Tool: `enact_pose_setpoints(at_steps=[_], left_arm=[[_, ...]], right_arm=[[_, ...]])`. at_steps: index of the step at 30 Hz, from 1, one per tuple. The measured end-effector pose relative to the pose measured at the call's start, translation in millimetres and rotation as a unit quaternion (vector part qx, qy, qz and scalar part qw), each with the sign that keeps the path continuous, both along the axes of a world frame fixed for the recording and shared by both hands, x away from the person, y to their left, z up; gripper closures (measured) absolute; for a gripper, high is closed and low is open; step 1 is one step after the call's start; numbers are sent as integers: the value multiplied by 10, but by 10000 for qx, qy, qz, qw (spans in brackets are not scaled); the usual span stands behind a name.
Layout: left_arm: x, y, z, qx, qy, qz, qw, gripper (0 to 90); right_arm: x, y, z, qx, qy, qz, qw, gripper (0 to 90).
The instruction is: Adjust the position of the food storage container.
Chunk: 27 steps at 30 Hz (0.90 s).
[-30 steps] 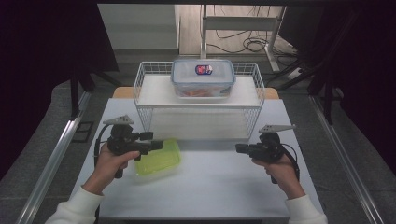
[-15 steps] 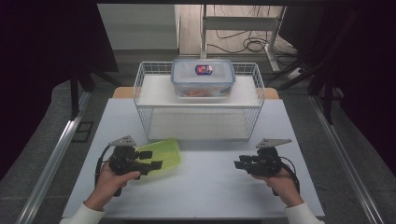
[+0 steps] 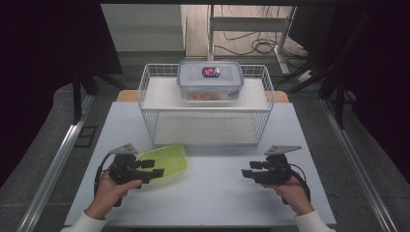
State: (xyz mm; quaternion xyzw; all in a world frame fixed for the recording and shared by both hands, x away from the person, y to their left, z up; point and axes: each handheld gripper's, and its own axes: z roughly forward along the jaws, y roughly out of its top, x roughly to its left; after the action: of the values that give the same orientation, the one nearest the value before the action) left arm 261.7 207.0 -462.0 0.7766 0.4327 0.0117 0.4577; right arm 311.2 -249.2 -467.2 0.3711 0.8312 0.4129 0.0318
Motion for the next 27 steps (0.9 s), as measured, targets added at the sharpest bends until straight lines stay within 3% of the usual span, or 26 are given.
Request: enact_pose_setpoints(at_steps=[2, 6, 8, 13, 19, 23, 27], left_arm=[[-2, 26, 10, 91, -17, 46, 9999, 539], [-17, 93, -3, 479, -45, 148, 9987, 814], [-26, 149, -8, 689, -67, 220, 9974, 893], [-49, 368, -2, 968, -54, 593, 9935, 900], [16, 627, -101, 1032, 144, 1001, 9895, 900], [90, 692, -243, 1062, 399, 1078, 9877, 899], [138, 686, -309, 1081, 512, 1088, 9868, 899]], right_arm=[[-1, -9, 7, 27, -10, -20, 10000, 441], [6, -30, 6, 48, -22, -88, 9999, 428], [7, -38, 3, 49, -11, -109, 9999, 421], [5, -53, 7, 30, -33, -134, 9999, 419], [12, -53, 4, 25, -47, -164, 9999, 415], [12, -52, 1, -14, -55, -177, 9998, 409], [15, -64, 3, -8, -69, -218, 9997, 409]])
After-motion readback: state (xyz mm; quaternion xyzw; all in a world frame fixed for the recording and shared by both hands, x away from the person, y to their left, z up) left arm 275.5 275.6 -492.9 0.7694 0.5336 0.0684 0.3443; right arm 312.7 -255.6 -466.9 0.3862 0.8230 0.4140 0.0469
